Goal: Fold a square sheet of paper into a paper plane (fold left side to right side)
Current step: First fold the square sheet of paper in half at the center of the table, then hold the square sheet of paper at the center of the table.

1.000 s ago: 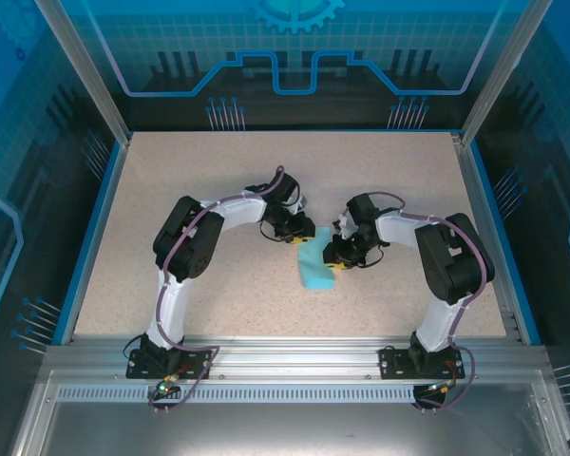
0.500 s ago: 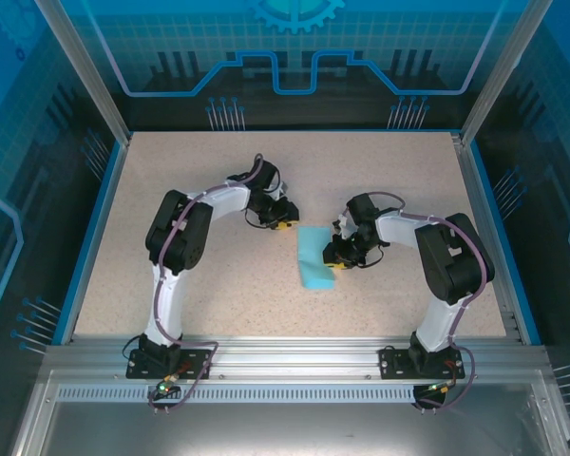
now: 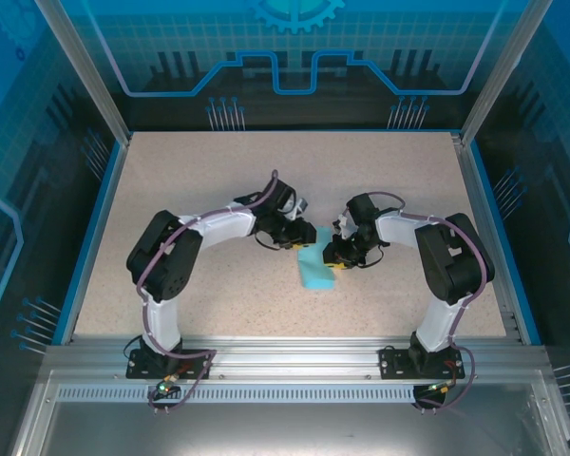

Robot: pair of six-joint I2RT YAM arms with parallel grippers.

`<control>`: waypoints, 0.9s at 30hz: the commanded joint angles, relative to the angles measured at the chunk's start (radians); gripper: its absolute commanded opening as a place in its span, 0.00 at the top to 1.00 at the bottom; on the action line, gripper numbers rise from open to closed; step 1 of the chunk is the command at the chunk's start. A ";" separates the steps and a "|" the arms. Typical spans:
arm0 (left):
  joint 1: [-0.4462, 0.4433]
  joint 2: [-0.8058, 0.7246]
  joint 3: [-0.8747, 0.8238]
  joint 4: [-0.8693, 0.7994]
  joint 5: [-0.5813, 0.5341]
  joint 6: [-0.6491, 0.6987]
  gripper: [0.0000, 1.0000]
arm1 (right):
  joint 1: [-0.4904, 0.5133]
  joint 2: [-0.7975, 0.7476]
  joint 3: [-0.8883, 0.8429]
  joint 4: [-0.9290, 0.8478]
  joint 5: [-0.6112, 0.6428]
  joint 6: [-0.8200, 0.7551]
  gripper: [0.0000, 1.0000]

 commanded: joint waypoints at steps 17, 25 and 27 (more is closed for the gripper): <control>-0.021 0.120 -0.018 -0.008 -0.043 -0.039 0.67 | -0.070 -0.110 0.032 0.002 -0.021 -0.002 0.79; -0.024 0.123 -0.011 -0.011 -0.043 -0.039 0.67 | -0.050 0.055 0.160 0.033 -0.050 0.037 0.85; -0.024 0.122 -0.010 -0.015 -0.044 -0.039 0.67 | -0.039 0.094 0.196 0.022 -0.043 0.033 0.84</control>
